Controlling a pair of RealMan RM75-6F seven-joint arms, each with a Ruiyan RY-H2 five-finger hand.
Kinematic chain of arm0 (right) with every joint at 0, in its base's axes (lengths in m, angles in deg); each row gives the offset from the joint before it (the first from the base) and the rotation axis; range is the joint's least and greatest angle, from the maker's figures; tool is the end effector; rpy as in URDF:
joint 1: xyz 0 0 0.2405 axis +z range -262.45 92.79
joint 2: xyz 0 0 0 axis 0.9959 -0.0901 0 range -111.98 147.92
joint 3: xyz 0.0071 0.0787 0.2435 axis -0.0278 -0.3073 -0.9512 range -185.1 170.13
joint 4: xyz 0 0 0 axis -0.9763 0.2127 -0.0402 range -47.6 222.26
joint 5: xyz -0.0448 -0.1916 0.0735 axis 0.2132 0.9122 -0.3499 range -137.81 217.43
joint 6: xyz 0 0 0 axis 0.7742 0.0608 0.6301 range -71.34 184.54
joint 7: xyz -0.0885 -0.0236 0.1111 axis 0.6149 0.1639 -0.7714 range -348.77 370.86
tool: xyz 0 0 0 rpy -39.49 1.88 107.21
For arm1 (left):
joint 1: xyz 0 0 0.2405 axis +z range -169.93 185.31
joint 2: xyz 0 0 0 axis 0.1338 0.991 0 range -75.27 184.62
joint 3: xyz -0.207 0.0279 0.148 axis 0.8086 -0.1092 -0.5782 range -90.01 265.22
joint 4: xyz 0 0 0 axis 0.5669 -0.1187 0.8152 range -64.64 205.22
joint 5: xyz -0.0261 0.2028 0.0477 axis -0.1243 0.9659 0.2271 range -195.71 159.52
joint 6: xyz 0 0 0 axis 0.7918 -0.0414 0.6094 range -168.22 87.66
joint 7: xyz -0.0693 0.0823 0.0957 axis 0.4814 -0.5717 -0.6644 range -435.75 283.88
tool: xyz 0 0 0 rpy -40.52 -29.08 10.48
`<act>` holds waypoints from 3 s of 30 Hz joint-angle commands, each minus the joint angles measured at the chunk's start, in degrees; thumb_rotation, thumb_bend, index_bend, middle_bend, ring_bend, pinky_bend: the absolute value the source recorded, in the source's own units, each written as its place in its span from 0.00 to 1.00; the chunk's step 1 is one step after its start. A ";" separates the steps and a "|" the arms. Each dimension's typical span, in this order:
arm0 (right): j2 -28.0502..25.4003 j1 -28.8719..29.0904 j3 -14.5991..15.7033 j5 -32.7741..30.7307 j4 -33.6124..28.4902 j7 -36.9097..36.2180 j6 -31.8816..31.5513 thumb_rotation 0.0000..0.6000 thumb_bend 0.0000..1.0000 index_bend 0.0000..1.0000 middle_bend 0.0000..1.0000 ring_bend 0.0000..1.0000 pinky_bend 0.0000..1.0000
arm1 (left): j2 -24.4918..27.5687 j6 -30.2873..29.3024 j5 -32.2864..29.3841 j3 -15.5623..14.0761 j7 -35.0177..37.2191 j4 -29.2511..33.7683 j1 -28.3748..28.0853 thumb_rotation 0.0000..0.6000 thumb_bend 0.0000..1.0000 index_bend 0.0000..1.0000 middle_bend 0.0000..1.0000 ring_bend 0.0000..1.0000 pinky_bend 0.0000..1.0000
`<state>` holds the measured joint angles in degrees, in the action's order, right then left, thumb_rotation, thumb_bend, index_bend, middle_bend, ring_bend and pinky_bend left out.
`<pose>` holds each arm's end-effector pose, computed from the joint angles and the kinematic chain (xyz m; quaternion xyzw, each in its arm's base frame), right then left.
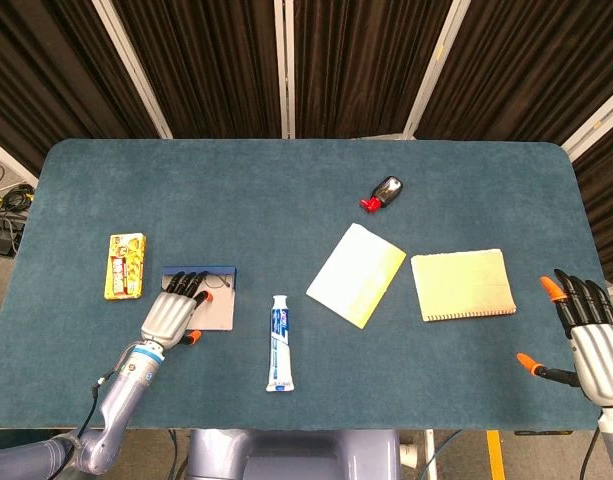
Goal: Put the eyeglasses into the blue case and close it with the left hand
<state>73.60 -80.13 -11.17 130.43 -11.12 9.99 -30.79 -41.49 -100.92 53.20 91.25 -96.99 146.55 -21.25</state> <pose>-0.2852 -0.1812 0.1975 0.6135 -0.3463 0.4135 0.5768 -0.2253 0.2791 -0.0518 -0.7386 -0.3906 -0.3117 0.4524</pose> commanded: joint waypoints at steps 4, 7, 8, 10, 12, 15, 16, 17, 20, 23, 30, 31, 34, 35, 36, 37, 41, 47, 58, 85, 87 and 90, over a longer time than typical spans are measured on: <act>0.04 0.05 0.01 -0.11 0.01 0.10 0.17 1.00 0.00 0.00 0.00 0.00 0.00 | 0.76 0.23 -0.89 0.71 -0.26 1.10 -0.15 1.00 0.44 0.30 0.00 0.00 0.00; 0.06 0.08 0.04 -0.13 0.00 0.18 0.25 1.00 0.00 0.00 0.00 0.00 0.00 | 1.15 0.16 -1.00 1.05 0.22 1.66 -0.19 1.00 0.44 0.30 0.00 0.00 0.00; 0.07 0.07 0.04 -0.14 0.00 0.21 0.25 1.00 0.00 0.00 0.00 0.00 0.00 | 1.25 0.16 -1.03 1.14 0.25 1.76 -0.24 1.00 0.44 0.30 0.00 0.00 0.00; 0.10 0.08 0.04 -0.17 0.02 0.26 0.28 1.00 0.00 0.00 0.00 0.00 0.00 | 1.37 0.16 -1.12 1.34 0.27 1.89 -0.35 1.00 0.44 0.30 0.00 0.00 0.00; 0.12 0.12 0.03 -0.20 0.03 0.28 0.33 1.00 0.00 0.00 0.00 0.00 0.00 | 1.42 0.21 -1.25 1.54 0.31 1.94 -0.47 1.00 0.44 0.30 0.00 0.00 0.00; 0.15 0.13 0.05 -0.26 0.05 0.36 0.43 1.00 0.00 0.00 0.00 0.00 0.00 | 1.32 0.45 -1.61 2.27 0.59 1.66 -0.93 1.00 0.44 0.31 0.00 0.00 0.00; 0.17 0.14 0.06 -0.28 0.07 0.37 0.47 1.00 0.00 0.00 0.00 0.00 0.00 | 1.23 0.51 -1.85 2.72 0.80 1.46 -1.15 1.00 0.44 0.31 0.00 0.00 0.00; 0.19 0.15 0.07 -0.31 0.09 0.40 0.51 1.00 0.00 0.00 0.00 0.00 0.00 | 1.13 0.56 -2.01 3.09 0.93 1.24 -1.37 1.00 0.44 0.32 0.00 0.00 0.00; 0.24 0.22 0.07 -0.43 0.12 0.45 0.68 1.00 0.00 0.00 0.00 0.00 0.00 | 0.85 0.54 -2.49 4.21 1.37 0.56 -1.96 1.00 0.44 0.33 0.00 0.00 0.00; 0.31 0.30 0.05 -0.57 0.16 0.52 0.87 1.00 0.00 0.00 0.00 0.00 0.00 | 0.74 0.88 -3.19 4.83 1.44 0.03 -2.39 1.00 0.44 0.34 0.00 0.00 0.00; 0.52 0.45 0.07 -0.82 0.26 0.87 1.29 1.00 0.00 0.00 0.00 0.00 0.00 | -0.10 2.36 -4.95 5.30 1.91 -2.55 -3.06 1.00 0.44 0.35 0.00 0.00 0.00; 0.54 0.46 0.07 -0.82 0.25 0.90 1.29 1.00 0.00 0.00 0.00 0.00 0.00 | -0.20 2.44 -4.97 5.22 2.00 -2.81 -3.06 1.00 0.44 0.35 0.00 0.00 0.00; 0.58 0.46 0.06 -0.82 0.24 1.00 1.25 1.00 0.00 0.00 0.00 0.00 0.00 | -0.55 2.41 -4.74 4.88 2.42 -3.67 -2.99 1.00 0.44 0.37 0.00 0.00 0.00; 0.59 0.46 0.06 -0.82 0.24 1.03 1.24 1.00 0.00 0.00 0.00 0.00 0.00 | -0.64 2.39 -4.67 4.81 2.63 -3.86 -2.95 1.00 0.44 0.38 0.00 0.00 0.00; 0.60 0.45 0.06 -0.82 0.22 1.04 1.23 1.00 0.00 0.00 0.00 0.00 0.00 | -0.74 2.39 -4.58 4.72 2.98 -4.05 -2.90 1.00 0.44 0.39 0.00 0.00 0.00; 0.60 0.44 0.06 -0.82 0.22 1.05 1.20 1.00 0.00 0.00 0.00 0.00 0.00 | -0.78 2.38 -4.47 4.61 3.35 -4.16 -2.83 1.00 0.45 0.41 0.00 0.00 0.00; 0.58 0.42 0.07 -0.75 0.22 0.96 1.13 1.00 0.00 0.00 0.00 0.00 0.00 | -0.39 1.53 -3.24 4.00 4.20 -3.57 -2.42 1.00 0.45 0.51 0.00 0.00 0.00; 0.36 0.25 0.23 -0.18 -0.01 0.53 0.66 1.00 0.00 0.00 0.00 0.00 0.00 | 2.46 -1.22 -1.18 2.38 2.89 0.91 -0.94 1.00 0.45 0.62 0.00 0.00 0.00; -0.10 -0.06 0.47 0.74 -0.36 -0.13 -0.12 1.00 0.00 0.00 0.00 0.00 0.00 | 14.58 -3.37 -3.95 -1.02 -5.09 18.90 2.44 1.00 0.45 0.65 0.00 0.00 0.00; -0.14 0.06 0.34 0.23 -0.27 -0.20 0.26 1.00 0.00 0.00 0.00 0.00 0.00 | 16.67 6.27 -17.31 2.36 -2.66 21.59 -4.18 1.00 0.46 0.64 0.00 0.00 0.00; -0.09 0.08 0.36 0.22 -0.26 -0.08 0.33 1.00 0.00 0.00 0.00 0.00 0.00 | 15.97 6.06 -18.50 2.57 -3.43 20.88 -4.75 1.00 0.46 0.64 0.00 0.00 0.00; 0.00 0.12 0.41 0.22 -0.21 0.16 0.47 1.00 0.00 0.00 0.00 0.00 0.00 | 15.31 6.17 -19.91 2.65 -3.66 20.40 -5.29 1.00 0.46 0.64 0.00 0.00 0.00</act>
<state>73.59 -80.01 -10.77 130.65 -11.33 10.15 -30.32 -25.84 -94.82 33.71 93.77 -100.48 167.24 -26.23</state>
